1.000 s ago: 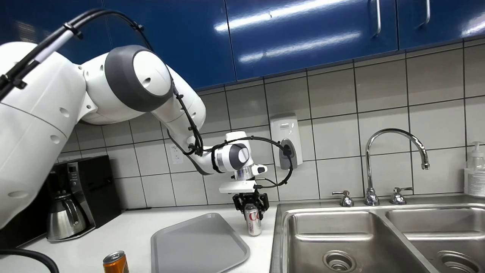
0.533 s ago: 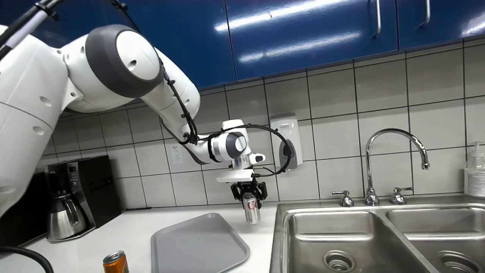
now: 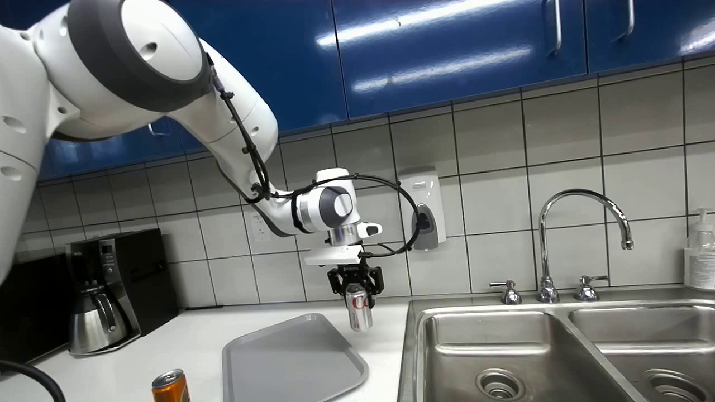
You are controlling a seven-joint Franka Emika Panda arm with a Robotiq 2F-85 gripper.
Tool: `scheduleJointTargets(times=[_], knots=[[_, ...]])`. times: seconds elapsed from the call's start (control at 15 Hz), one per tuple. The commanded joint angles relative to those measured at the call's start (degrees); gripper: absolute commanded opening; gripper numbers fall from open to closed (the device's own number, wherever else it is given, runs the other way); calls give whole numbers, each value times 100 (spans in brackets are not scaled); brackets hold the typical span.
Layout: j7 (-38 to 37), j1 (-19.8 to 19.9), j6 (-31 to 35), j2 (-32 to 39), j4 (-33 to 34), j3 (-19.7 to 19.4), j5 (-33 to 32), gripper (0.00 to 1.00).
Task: Put the cans onto the tray
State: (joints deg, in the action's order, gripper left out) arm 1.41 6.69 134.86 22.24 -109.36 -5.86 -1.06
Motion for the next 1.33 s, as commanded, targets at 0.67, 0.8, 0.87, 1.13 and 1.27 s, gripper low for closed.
scheduleJointTargets(times=[0.67, 0.8, 0.87, 1.13, 1.27], knots=[[305, -359, 172, -1203, -1645, 214, -112, 41], [367, -394, 266, -1252, -1802, 244, -138, 41], [401, -405, 306, -1274, -1868, 255, -132, 41], [458, -445, 527, -1337, -2117, 287, -186, 41], [507, -457, 634, -1352, -2231, 291, -213, 41]])
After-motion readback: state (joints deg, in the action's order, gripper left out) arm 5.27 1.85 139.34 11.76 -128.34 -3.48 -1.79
